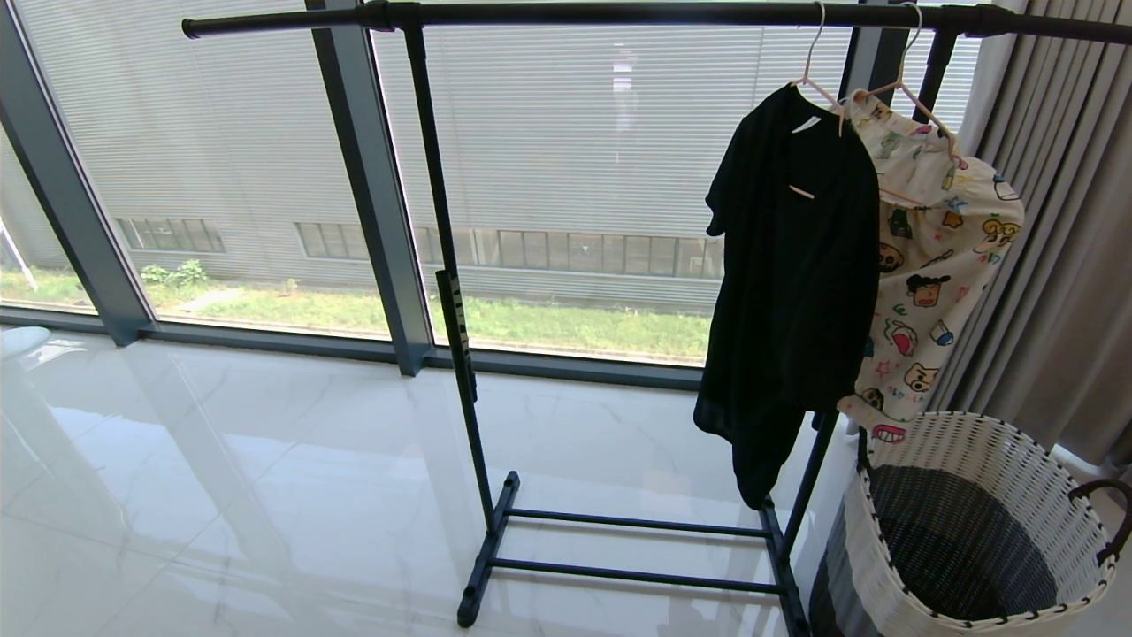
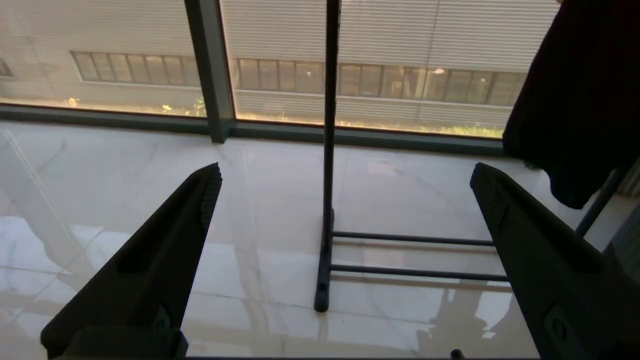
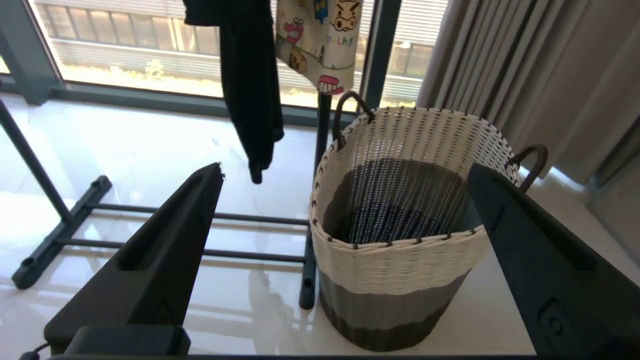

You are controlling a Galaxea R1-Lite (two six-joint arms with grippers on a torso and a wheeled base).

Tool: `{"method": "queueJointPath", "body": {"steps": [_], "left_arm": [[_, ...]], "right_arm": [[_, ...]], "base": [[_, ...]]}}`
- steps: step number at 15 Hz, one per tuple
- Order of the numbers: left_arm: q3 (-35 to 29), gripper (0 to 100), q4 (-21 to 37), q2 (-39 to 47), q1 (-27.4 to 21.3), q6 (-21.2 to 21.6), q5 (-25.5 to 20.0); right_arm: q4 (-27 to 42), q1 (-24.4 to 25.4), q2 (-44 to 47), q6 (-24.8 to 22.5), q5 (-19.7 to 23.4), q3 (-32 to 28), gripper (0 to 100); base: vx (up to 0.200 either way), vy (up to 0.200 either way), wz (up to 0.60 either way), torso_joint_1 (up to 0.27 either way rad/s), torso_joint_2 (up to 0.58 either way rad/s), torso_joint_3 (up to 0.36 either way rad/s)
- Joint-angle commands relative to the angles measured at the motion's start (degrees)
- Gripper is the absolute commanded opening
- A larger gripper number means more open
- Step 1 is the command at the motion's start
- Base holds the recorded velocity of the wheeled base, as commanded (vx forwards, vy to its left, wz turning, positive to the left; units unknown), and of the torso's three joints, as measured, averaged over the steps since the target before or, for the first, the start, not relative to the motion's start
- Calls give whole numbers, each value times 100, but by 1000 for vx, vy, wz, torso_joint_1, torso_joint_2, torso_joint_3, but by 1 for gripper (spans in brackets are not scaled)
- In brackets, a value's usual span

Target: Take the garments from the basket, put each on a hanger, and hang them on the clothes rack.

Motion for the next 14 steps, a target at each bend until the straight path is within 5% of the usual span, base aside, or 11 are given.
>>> {"method": "queueJointPath", "body": {"steps": [1, 14], "left_arm": [[0, 100, -4, -2, 0, 2, 1], [0, 100, -4, -2, 0, 2, 1]], "right_arm": [[8, -6, 1, -8, 1, 7, 100], [8, -6, 1, -8, 1, -2, 100]], "base": [[0, 0, 0, 0, 0, 0], [0, 0, 0, 0, 0, 0]]}}
